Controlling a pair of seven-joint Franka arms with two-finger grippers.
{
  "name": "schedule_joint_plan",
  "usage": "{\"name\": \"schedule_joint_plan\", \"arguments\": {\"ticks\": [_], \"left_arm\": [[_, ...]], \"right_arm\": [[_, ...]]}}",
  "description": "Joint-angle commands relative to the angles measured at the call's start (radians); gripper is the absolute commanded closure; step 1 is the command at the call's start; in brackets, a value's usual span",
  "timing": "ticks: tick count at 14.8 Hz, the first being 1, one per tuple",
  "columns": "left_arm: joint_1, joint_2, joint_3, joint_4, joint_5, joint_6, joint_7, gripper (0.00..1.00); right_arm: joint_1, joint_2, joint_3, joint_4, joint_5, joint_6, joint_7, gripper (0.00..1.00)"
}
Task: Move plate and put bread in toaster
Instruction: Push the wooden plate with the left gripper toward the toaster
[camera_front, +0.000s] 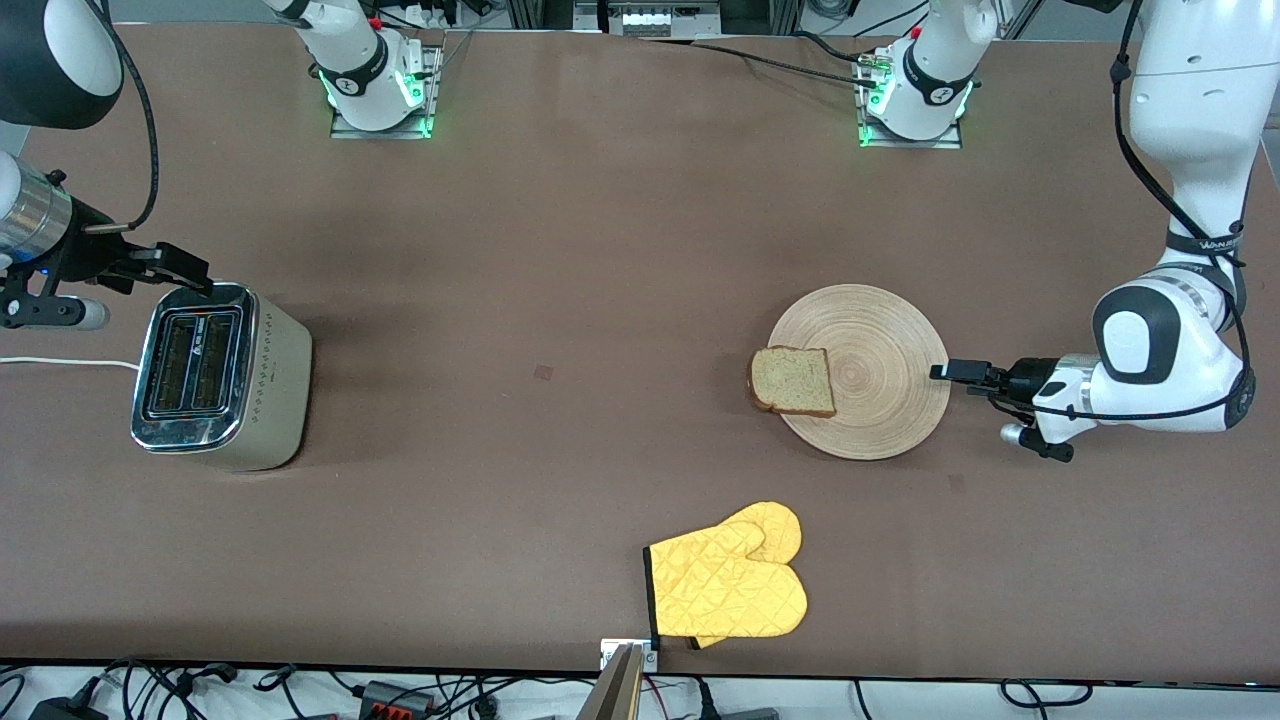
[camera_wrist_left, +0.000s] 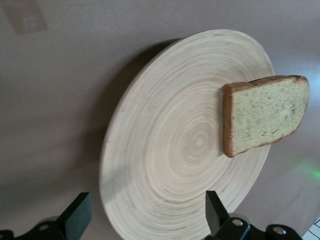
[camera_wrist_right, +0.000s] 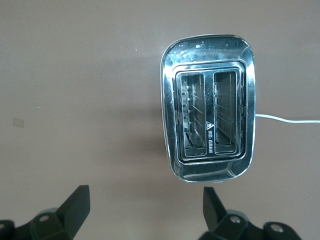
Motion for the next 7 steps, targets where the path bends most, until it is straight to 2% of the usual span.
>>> {"name": "schedule_joint_plan", "arguments": {"ticks": [1,3,6,7], "left_arm": [[0.023,0.040,-0.008,-0.009,-0.053,0.017,0.100,0.00],[0.041,0.057,-0.009,-0.051,-0.121,0.017,0.110,0.00],[0.040,0.063,-0.009,-0.069,-0.137,0.012,0.109,0.06],[0.041,0.069,-0.011,-0.071,-0.143,0.006,0.111,0.14]], "right_arm": [[0.011,0.003,0.000,-0.007,0.002,0.004,0.003,0.00],[0.060,0.049,0.000,-0.002,-0.002,0.015,-0.003,0.00],[0.174,0.119,-0.002,0.059,-0.039,-0.003,-0.003,0.00],[0.179,0.121,0.000,0.062,-0.039,-0.004,-0.001,0.00]]}}
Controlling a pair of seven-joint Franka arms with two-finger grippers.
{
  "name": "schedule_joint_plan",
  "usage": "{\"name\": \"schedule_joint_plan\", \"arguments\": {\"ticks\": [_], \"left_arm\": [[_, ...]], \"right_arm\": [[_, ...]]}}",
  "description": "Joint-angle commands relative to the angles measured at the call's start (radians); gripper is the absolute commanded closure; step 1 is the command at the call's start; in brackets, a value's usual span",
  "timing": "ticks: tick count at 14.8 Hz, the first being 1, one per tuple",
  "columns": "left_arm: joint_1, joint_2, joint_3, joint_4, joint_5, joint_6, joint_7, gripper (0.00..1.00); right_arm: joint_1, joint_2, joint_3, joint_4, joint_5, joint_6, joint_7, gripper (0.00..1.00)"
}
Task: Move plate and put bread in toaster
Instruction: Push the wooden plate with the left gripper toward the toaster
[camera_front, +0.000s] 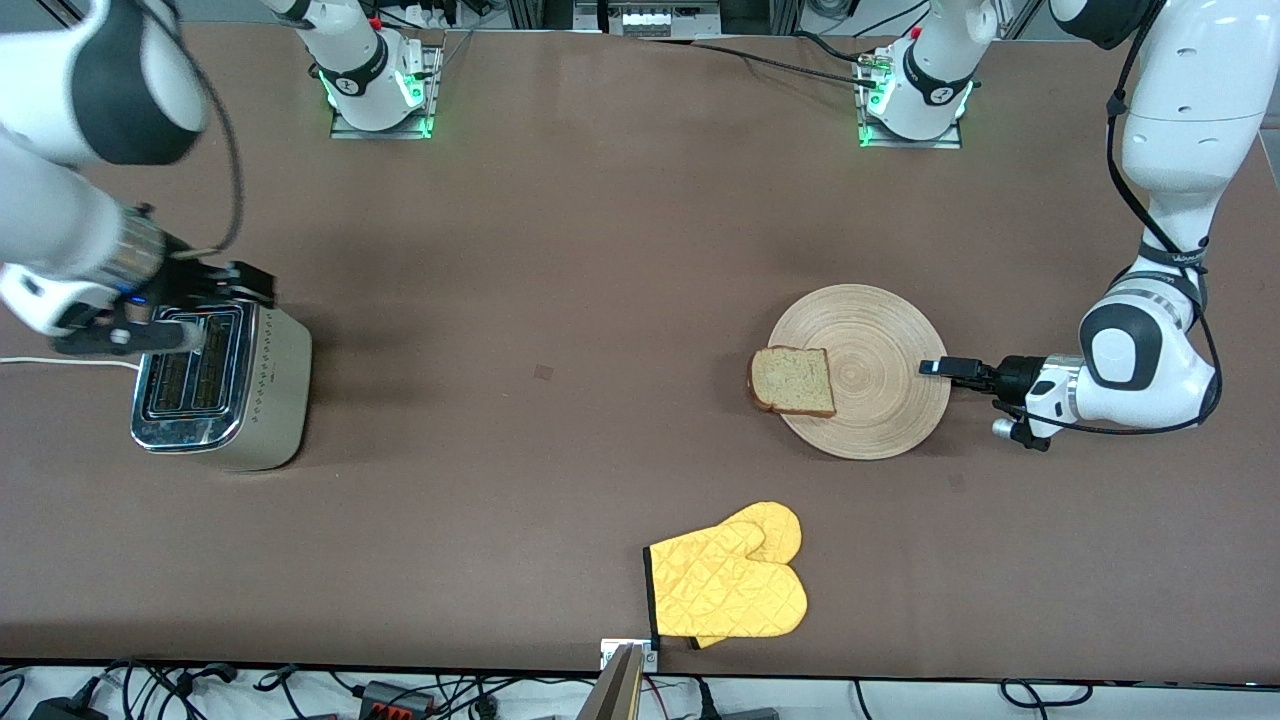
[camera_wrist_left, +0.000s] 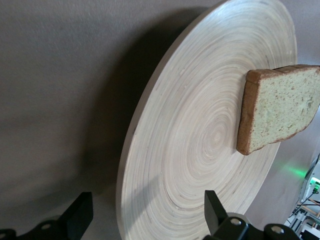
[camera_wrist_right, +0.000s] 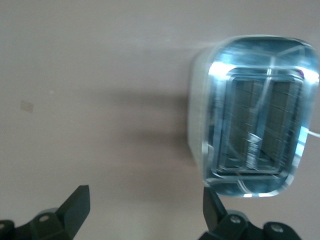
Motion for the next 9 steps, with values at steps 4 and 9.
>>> {"name": "schedule_joint_plan", "arguments": {"ticks": [4,9], "left_arm": [[0.008,-0.009,-0.009,-0.016,-0.035,-0.031,0.024,0.53],[-0.009,-0.006,-0.025,-0.004,-0.100,-0.091,0.074,0.87]], "right_arm": [[0.033,0.031,-0.006,0.042,-0.014,0.001,0.004,0.00],[0.058,0.058,-0.004,0.056,-0.023,0.061,-0.001,0.00]]}}
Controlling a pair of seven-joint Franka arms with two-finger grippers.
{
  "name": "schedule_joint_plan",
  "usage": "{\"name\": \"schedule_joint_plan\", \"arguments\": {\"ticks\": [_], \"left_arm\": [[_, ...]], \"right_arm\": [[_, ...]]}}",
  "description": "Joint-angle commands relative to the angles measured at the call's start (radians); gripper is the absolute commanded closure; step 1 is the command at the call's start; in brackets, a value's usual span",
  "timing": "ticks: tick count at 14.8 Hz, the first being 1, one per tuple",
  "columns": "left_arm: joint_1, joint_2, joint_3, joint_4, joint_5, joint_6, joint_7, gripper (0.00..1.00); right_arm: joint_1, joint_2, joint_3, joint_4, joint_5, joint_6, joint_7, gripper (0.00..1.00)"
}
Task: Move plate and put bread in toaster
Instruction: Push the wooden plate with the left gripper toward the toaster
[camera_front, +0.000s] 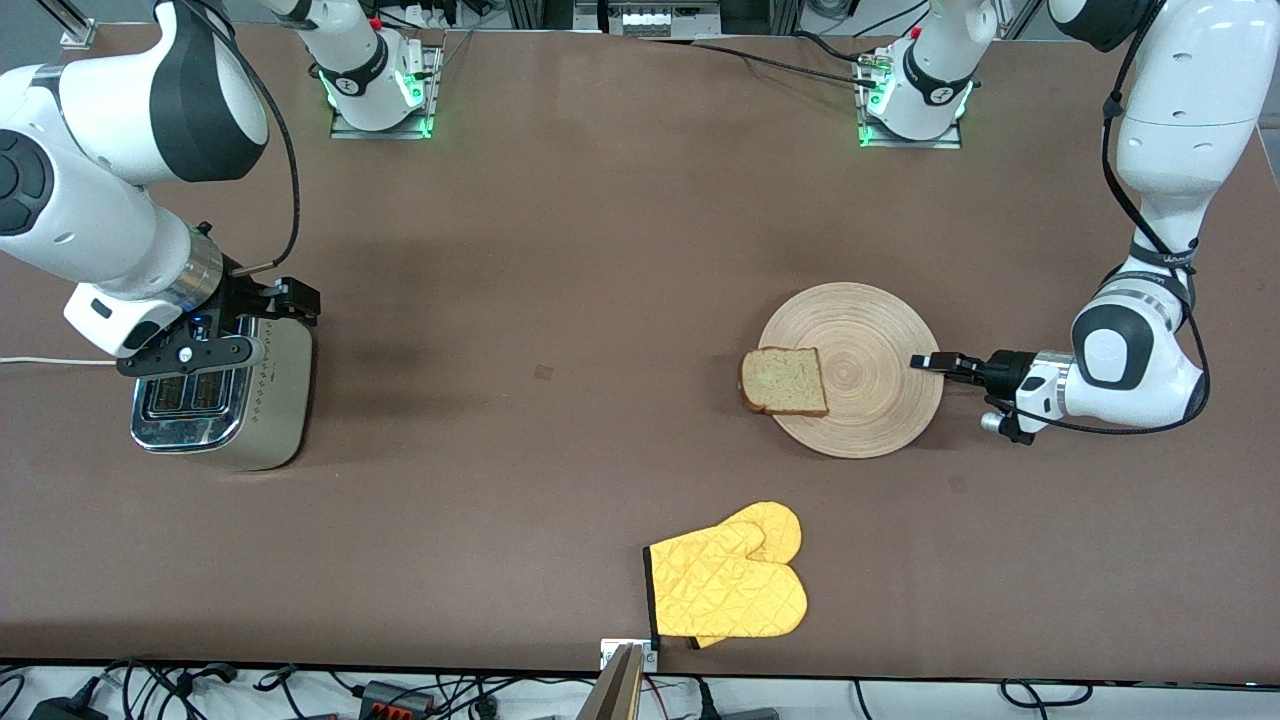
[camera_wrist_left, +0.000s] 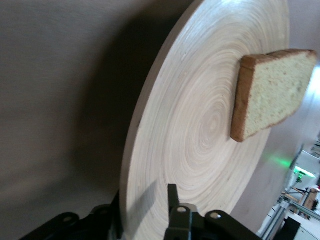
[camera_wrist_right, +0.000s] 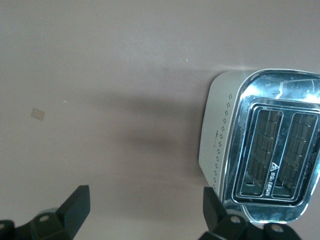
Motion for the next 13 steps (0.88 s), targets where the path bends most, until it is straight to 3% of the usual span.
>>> {"name": "schedule_joint_plan", "arguments": {"ticks": [1,4,9,11,13], "left_arm": [[-0.003,-0.007,-0.025,0.003,-0.078,-0.029,0.043,0.92],[-0.006,-0.004,-0.072,0.008,-0.167,-0.031,0.041,0.99],[-0.011,0.033,-0.164,0.025,-0.372,-0.032,0.020,0.99],[-0.061,0.073,-0.180,0.037,-0.461,-0.015,0.024,0.99],[-0.147,0.097,-0.180,0.072,-0.543,0.017,0.015,0.99]], "right_arm": [[0.013,0.032,0.005,0.028,-0.009,0.010,0.004,0.00],[0.013,0.034,0.005,0.023,-0.006,0.033,0.007,0.00],[0.035,0.034,0.005,0.023,0.010,0.050,0.053,0.00],[0.040,0.035,0.006,0.023,0.017,0.046,0.059,0.00],[0.040,0.035,0.005,0.020,0.078,0.044,0.061,0.00]]}}
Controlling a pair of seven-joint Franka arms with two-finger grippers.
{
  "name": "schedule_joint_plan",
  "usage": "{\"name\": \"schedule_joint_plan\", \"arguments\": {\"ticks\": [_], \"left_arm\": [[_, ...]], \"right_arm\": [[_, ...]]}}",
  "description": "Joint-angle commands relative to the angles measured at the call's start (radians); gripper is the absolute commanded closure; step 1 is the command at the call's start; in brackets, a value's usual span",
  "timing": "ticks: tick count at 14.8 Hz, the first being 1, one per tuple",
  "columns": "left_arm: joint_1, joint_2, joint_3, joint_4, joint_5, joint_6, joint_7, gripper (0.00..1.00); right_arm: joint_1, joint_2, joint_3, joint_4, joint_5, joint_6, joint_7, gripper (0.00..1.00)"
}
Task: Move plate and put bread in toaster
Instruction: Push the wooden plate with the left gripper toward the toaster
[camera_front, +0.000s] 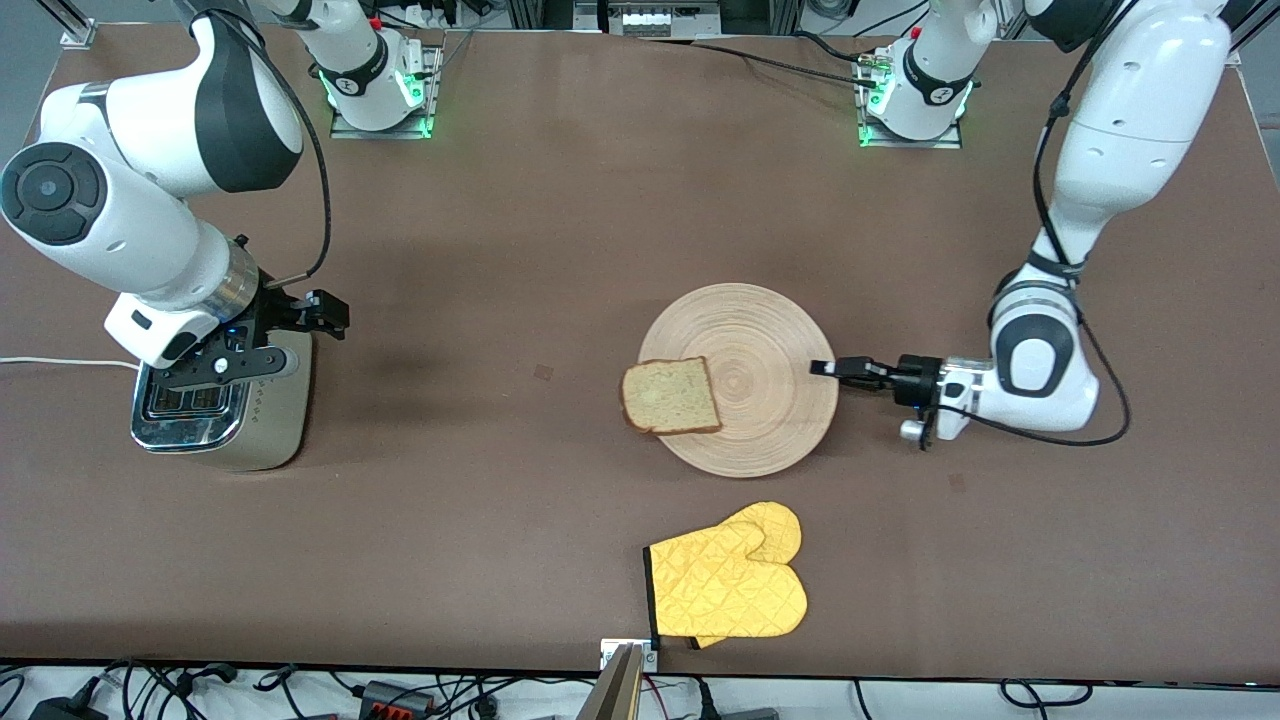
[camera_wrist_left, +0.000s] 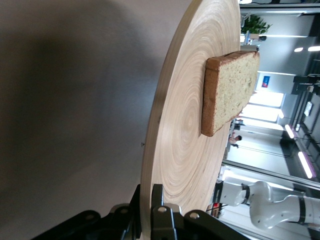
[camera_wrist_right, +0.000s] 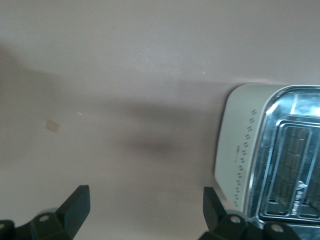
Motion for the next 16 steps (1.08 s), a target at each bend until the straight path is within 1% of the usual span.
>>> {"name": "schedule_joint_plan", "arguments": {"ticks": [1,3,4,6,8,11,13,14,15,16], "left_arm": [[-0.118,0.045,-0.006,0.069,-0.113,0.050,-0.002,0.99],[-0.202,0.074,-0.006,0.104,-0.173,0.133,-0.005,0.99],[-0.236,0.100,-0.007,0.126,-0.182,0.147,-0.005,0.99],[-0.311,0.146,-0.006,0.167,-0.256,0.167,-0.011,0.99],[-0.349,0.177,-0.006,0.190,-0.288,0.171,-0.011,0.99],[-0.371,0.230,-0.006,0.235,-0.285,0.184,-0.022,0.99],[-0.382,0.232,-0.003,0.239,-0.282,0.185,-0.050,0.99],[-0.389,0.233,0.002,0.238,-0.282,0.185,-0.054,0.92],[-0.391,0.233,0.004,0.238,-0.284,0.185,-0.054,0.81],[-0.390,0.233,0.005,0.238,-0.282,0.185,-0.054,0.77]], "right_arm": [[-0.003,0.006,-0.002,0.004,0.079,-0.003,0.016,0.00],[-0.011,0.006,-0.003,-0.019,0.127,0.023,0.015,0.00],[-0.009,0.006,-0.003,-0.038,0.130,0.040,0.015,0.00],[-0.011,0.003,-0.003,-0.071,0.132,0.073,0.015,0.00],[-0.011,0.008,-0.005,-0.099,0.132,0.089,0.015,0.00],[-0.006,0.023,-0.003,-0.151,0.139,0.167,0.015,0.00],[0.005,0.049,-0.003,-0.164,0.176,0.188,0.016,0.00],[0.002,0.065,-0.003,-0.167,0.210,0.204,0.016,0.00],[-0.002,0.084,-0.003,-0.167,0.239,0.208,0.015,0.00],[-0.002,0.100,-0.003,-0.167,0.251,0.213,0.015,0.00]]}}
